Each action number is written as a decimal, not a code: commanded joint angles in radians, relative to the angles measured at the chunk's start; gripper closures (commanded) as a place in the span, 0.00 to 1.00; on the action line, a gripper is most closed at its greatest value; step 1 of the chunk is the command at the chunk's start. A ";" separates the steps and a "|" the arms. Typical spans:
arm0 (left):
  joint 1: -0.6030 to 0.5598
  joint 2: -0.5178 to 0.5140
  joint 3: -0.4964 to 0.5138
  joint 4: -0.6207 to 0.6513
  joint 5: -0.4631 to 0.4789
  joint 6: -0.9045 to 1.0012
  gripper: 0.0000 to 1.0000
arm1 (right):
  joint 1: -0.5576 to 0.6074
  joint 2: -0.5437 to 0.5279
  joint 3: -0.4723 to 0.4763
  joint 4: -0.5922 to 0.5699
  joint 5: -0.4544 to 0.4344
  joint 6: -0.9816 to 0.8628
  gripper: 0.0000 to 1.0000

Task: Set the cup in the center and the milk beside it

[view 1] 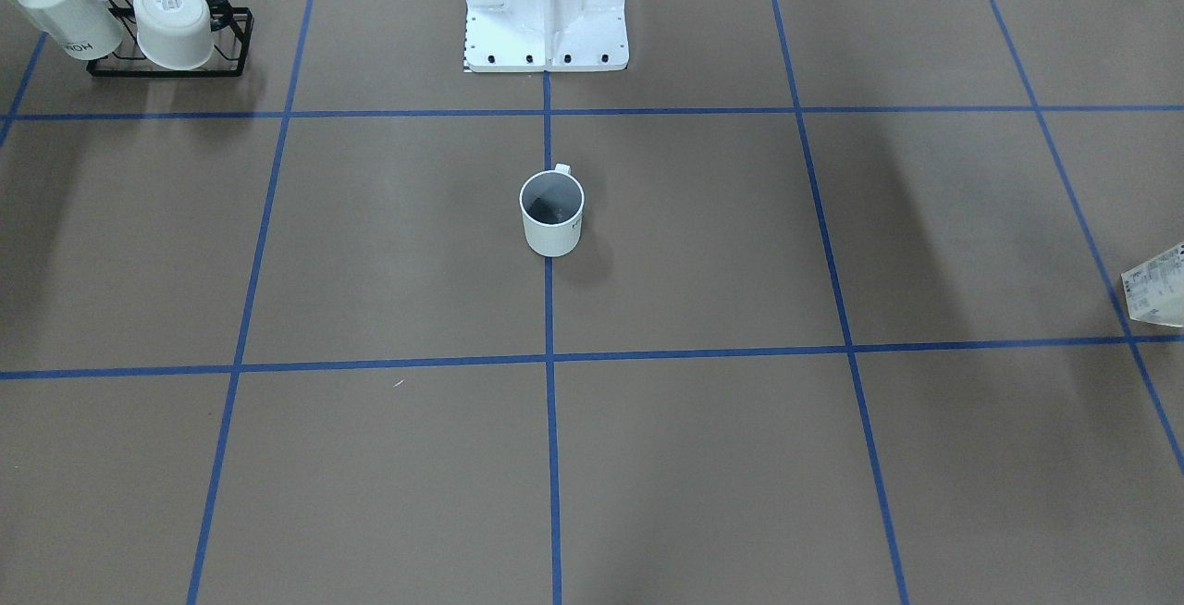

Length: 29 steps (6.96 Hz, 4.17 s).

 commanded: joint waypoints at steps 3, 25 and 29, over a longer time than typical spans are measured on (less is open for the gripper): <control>0.016 -0.001 0.013 -0.001 0.001 0.002 0.01 | -0.002 0.004 -0.015 0.000 0.000 0.002 0.00; 0.638 -0.290 -0.601 0.312 0.226 -1.105 0.80 | -0.002 -0.001 -0.035 0.000 0.000 0.000 0.00; 0.913 -0.562 -0.591 0.582 0.420 -1.339 0.80 | -0.002 -0.001 -0.037 0.000 0.000 0.000 0.00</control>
